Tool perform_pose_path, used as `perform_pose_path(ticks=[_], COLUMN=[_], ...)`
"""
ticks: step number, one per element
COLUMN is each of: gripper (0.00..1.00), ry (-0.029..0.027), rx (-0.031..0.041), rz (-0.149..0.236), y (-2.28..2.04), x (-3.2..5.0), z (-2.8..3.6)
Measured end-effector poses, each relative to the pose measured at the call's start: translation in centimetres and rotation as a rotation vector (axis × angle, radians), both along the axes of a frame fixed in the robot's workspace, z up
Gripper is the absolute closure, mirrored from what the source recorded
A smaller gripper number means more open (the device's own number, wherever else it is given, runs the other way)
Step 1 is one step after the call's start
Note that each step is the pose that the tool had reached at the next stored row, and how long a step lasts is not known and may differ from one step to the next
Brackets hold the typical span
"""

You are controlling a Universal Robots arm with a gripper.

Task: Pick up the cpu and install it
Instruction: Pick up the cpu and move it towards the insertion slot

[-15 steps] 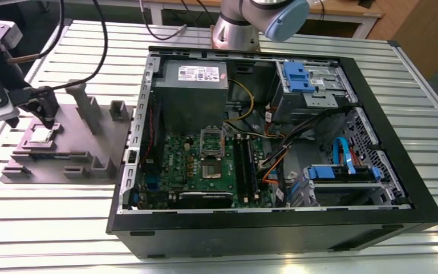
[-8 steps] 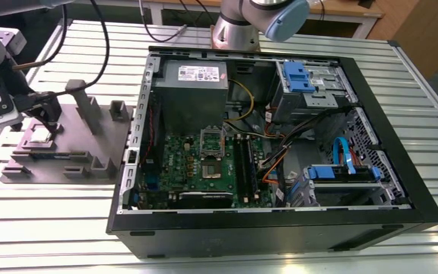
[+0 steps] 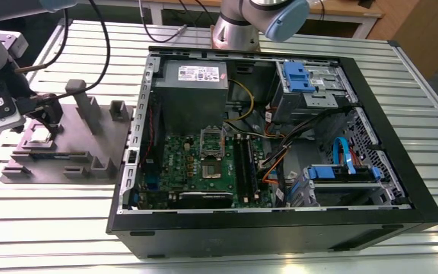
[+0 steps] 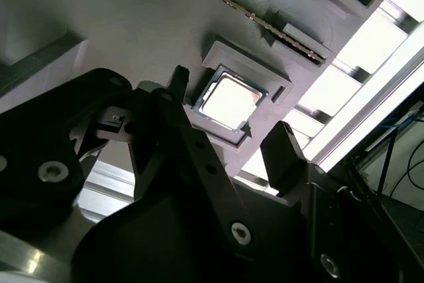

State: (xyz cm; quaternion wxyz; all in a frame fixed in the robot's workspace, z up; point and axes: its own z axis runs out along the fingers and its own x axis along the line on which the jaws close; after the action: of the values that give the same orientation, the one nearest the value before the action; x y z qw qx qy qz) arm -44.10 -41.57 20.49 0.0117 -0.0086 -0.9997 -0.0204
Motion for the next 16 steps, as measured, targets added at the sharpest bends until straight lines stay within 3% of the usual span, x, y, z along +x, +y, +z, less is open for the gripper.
perform_pose_path(ticks=[5, 12, 16], gripper=[0.29, 0.29, 0.29], ry=[-0.0001, 0.0, 0.0001], rx=[0.0, 0.0001, 0.0054], rz=[0.0, -0.005, -0.007], y=[0.04, 0.26, 0.3], x=[0.0, 0.0, -0.01], z=[-0.29, -1.34, -1.84])
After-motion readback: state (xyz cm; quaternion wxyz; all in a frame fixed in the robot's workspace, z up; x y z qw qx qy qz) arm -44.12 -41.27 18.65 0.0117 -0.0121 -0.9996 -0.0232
